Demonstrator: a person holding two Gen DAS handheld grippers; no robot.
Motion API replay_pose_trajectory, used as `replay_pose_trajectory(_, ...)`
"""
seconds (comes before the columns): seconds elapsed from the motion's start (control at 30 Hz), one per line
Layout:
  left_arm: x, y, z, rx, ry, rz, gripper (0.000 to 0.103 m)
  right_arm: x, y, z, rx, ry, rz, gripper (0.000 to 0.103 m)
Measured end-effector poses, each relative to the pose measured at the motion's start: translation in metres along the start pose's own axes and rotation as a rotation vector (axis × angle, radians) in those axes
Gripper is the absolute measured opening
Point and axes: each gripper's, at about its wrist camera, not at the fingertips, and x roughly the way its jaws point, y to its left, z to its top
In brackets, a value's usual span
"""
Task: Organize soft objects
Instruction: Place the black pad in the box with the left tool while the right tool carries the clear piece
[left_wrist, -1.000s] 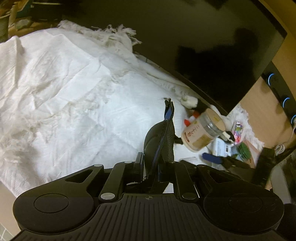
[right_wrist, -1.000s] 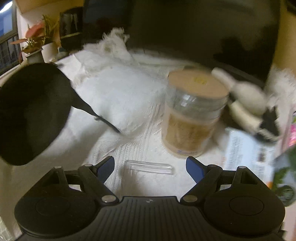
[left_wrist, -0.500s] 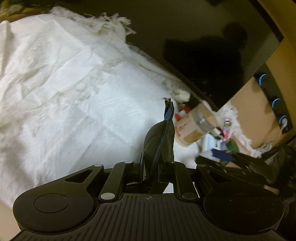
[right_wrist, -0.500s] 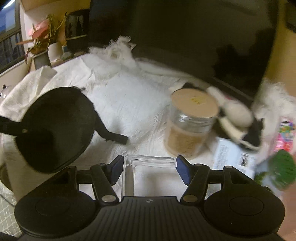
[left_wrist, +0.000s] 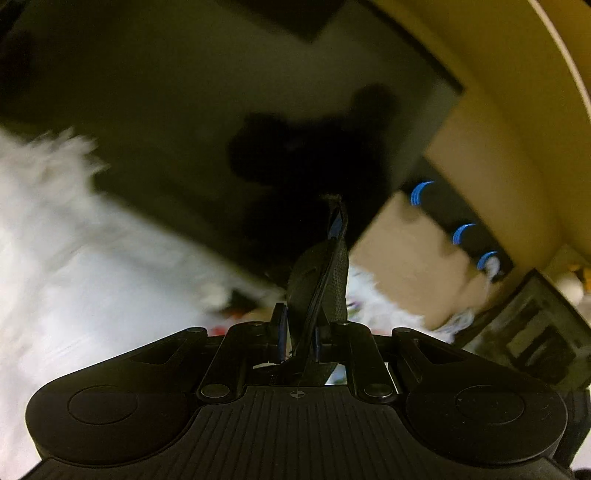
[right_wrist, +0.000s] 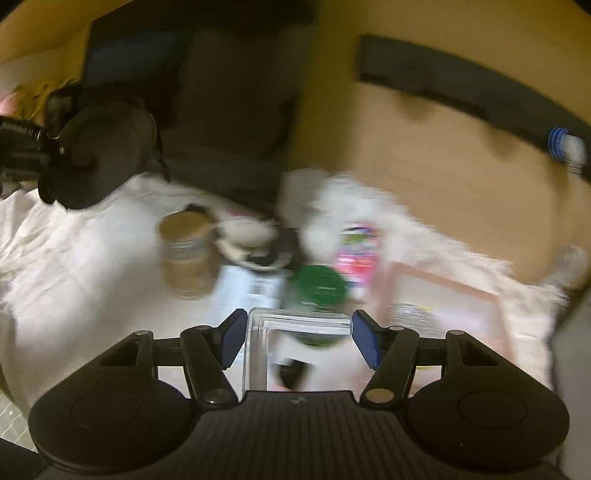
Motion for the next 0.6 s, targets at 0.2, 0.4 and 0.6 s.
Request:
replay_pose_trajectory(0.2, 0.056, -0.081, 0.030, 0.054, 0.022, -0.149, 0.016, -0.046, -0.080, -0.009, 0.060, -0.073, -0.149, 0.063)
replay_pose_trajectory(0.4, 0.144, -0.173, 0.023, 0.080, 0.133, -0.273, 0.016, -0.074, -0.146, -0.031, 0.202, -0.101, -0.218, 0.063)
replay_pose_trajectory(0.6, 0.249, -0.226, -0.014, -0.023, 0.270, -0.246, 0.018, -0.073, -0.171, -0.051, 0.262, -0.081, -0.242, 0.063)
